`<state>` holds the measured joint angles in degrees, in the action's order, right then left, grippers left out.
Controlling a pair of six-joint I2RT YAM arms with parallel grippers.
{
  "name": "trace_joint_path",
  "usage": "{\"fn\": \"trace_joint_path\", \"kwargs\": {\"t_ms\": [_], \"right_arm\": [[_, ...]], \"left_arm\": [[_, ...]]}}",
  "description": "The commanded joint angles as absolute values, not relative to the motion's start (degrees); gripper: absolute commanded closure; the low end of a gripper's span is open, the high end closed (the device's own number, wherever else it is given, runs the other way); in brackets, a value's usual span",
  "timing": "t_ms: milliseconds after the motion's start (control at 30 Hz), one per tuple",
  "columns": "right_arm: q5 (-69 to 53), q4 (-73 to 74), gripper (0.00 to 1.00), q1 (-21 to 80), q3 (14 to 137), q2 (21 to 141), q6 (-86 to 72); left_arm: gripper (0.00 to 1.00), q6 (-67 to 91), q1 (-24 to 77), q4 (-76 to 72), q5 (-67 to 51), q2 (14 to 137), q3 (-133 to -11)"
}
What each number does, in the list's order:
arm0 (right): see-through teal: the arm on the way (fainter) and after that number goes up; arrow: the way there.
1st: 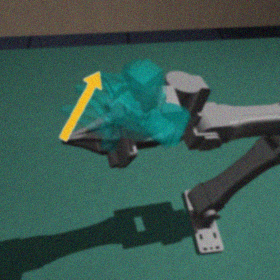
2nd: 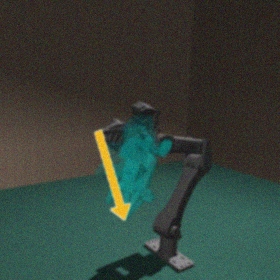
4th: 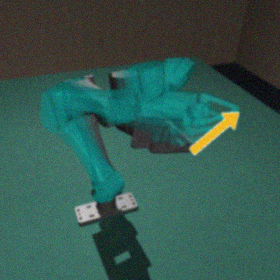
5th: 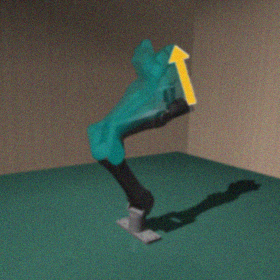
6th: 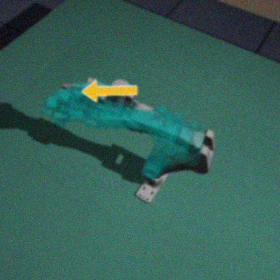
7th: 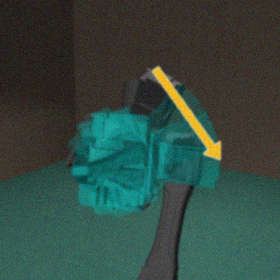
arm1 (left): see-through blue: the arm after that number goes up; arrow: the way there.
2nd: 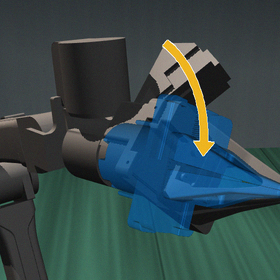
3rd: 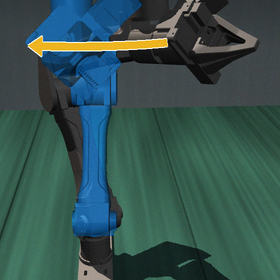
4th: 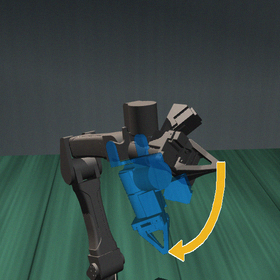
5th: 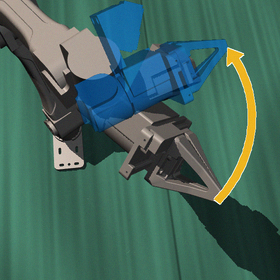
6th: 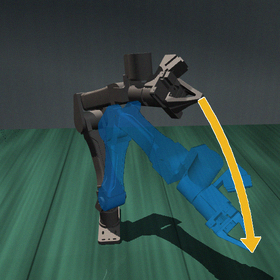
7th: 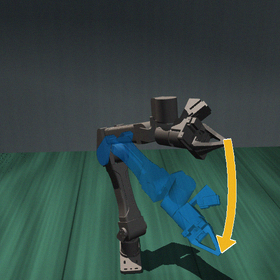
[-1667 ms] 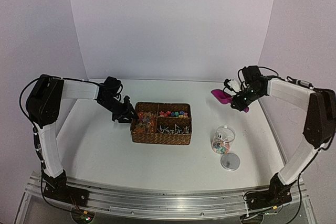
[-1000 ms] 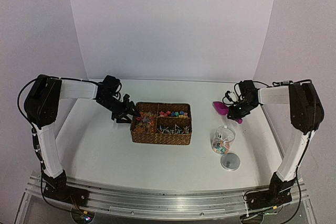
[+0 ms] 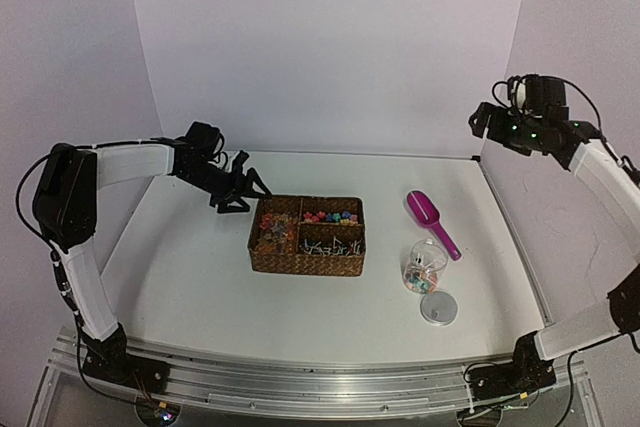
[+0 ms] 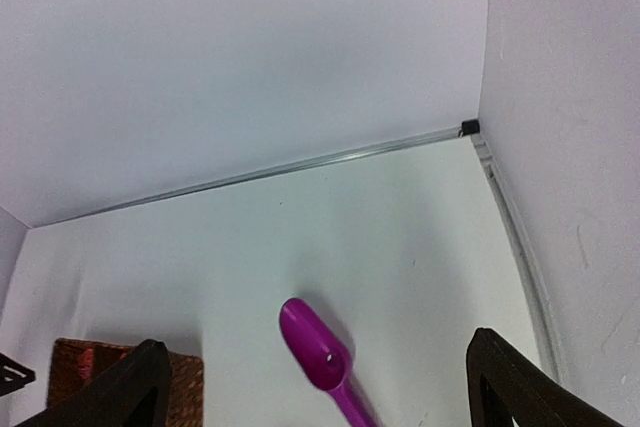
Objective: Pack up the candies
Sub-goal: Place the spatula at the center of the board, then pick up the packing bottle from the center of the board.
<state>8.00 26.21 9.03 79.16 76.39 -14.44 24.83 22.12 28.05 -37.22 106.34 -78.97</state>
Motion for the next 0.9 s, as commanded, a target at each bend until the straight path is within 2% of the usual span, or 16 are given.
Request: {"fn": "trace_joint_path", "kwargs": {"t_ms": [0,67,167,200,333,433,600,700,867], "right_arm": [[2.53,47.02,0.04,9.05,75.50,78.03,-29.74],[2.08,49.74,0.13,9.11,71.61,77.53,-34.16],[-0.12,49.09,0.33,9.57,66.78,77.18,-37.48],[-1.37,48.79,0.36,10.27,65.74,77.64,-37.91],[-0.78,47.90,0.34,16.95,64.13,80.00,-39.21],[-0.46,47.09,0.36,20.34,62.21,80.60,-40.55],[3.99,47.40,0.52,22.69,59.38,82.94,-42.39],[7.04,48.03,0.54,23.44,59.57,84.92,-41.86],[4.63,44.35,0.76,24.38,60.51,87.61,-40.91]], "left_arm": [[0.17,15.11,21.83,27.63,-41.21,100.97,-83.97],[0.17,12.63,22.02,26.85,-42.55,100.91,-85.37],[0.17,9.77,24.11,27.76,-40.32,101.82,-87.82],[0.17,9.50,24.81,27.98,-39.66,102.03,-88.29],[0.17,11.86,26.30,26.99,-39.76,102.05,-87.20],[0.17,13.14,26.36,26.48,-39.66,101.72,-86.19],[0.18,15.00,26.29,25.84,-39.58,101.78,-85.42],[0.18,15.45,26.30,25.80,-40.10,101.93,-85.87],[0.18,15.38,26.28,25.88,-39.75,102.10,-86.01]]}}
